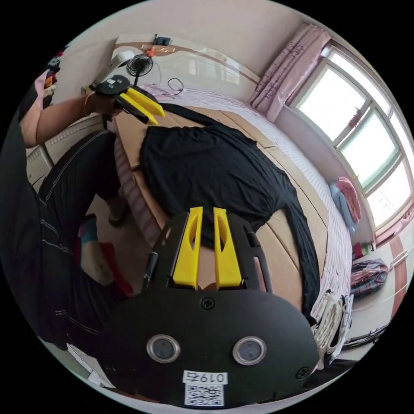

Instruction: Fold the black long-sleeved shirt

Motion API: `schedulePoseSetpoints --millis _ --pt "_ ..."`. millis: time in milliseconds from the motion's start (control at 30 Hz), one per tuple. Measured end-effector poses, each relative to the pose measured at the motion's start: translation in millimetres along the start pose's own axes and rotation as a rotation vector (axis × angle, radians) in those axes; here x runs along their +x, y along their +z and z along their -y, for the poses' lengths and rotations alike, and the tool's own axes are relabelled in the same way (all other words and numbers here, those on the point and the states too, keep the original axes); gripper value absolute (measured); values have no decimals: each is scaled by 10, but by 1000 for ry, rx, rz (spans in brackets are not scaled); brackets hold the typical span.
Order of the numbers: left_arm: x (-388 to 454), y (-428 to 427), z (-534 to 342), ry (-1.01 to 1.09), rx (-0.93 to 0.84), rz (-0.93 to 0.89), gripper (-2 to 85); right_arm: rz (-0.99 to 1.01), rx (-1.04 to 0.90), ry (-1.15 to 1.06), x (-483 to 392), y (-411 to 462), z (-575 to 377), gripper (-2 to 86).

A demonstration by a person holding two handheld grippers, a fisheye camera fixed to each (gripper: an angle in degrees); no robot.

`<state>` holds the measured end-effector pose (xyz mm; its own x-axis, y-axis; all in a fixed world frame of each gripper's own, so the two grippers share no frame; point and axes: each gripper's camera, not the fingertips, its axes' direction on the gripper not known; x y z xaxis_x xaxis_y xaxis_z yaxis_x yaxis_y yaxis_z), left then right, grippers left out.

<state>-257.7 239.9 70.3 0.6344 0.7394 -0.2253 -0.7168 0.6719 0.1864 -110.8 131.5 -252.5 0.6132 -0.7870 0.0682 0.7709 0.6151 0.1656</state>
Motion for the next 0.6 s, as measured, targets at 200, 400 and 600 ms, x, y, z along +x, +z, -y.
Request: schedulePoseSetpoints --millis 200,400,600 --pt "800 -292 148 194 -67 19 83 -87 -99 -240 -782 226 -201 77" --pt "1085 -439 284 291 -144 66 83 -149 -131 -384 -1195 445 -336 78" --pt "1243 -629 448 278 -129 54 80 -216 -86 -438 -1329 593 -454 58"
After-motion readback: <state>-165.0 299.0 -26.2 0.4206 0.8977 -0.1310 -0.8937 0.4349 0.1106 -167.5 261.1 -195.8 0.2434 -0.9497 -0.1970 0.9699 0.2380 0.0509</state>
